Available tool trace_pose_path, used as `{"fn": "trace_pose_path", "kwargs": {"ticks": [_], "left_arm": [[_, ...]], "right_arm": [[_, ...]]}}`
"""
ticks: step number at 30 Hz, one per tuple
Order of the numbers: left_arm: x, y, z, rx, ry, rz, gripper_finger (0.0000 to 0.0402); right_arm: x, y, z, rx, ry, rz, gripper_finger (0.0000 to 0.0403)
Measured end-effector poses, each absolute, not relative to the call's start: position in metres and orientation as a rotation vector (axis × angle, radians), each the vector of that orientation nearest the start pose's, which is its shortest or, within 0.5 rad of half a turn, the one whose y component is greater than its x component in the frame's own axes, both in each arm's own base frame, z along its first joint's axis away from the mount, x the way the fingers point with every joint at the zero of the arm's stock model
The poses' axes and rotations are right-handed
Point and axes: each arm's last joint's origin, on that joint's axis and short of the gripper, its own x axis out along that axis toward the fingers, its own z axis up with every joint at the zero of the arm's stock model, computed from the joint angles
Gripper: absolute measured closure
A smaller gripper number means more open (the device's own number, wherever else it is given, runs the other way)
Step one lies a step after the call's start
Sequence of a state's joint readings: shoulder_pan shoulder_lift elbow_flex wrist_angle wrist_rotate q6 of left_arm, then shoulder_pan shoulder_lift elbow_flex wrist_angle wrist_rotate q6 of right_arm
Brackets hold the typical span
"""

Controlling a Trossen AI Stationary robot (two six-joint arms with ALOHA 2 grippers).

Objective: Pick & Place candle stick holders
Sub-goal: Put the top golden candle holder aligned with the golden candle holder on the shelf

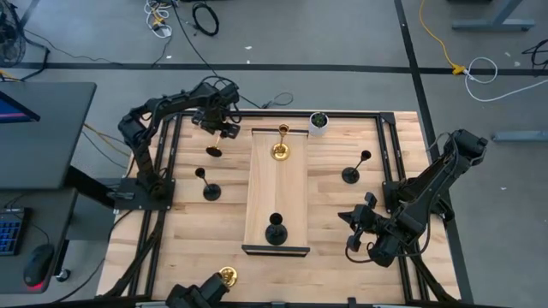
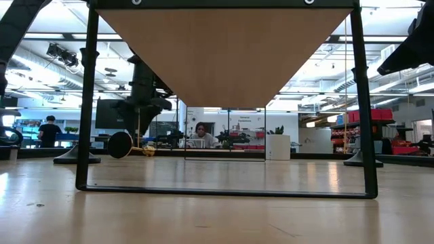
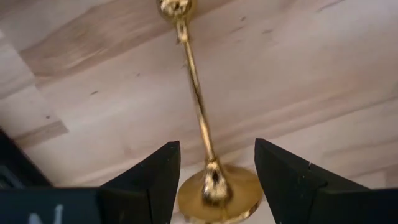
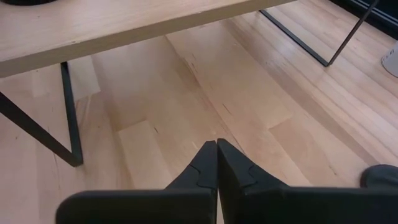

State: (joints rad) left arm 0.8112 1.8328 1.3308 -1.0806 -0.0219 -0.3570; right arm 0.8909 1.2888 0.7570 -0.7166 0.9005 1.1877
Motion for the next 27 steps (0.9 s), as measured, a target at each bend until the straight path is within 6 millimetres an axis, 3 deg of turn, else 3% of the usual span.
{"fn": "trace_pose_path", "kwargs": {"ticks": [13,22,27], "left_arm": [[0.232,0.238,0.199,-0.783,1.406,0.882,0.0195],[0.235,0.225,0.225,-0.712,1.317,0.837,0.0195],[0.245,0.207,0.212,-0.641,1.351,0.750,0.0195]], "right_arm": [[0.154,0.154,0.204,0.148,0.614,-0.415,0.0403],[0.154,0.155,0.204,0.154,0.601,-0.415,0.0403],[0.155,0.155,0.204,0.165,0.596,-0.412,0.0403]]}}
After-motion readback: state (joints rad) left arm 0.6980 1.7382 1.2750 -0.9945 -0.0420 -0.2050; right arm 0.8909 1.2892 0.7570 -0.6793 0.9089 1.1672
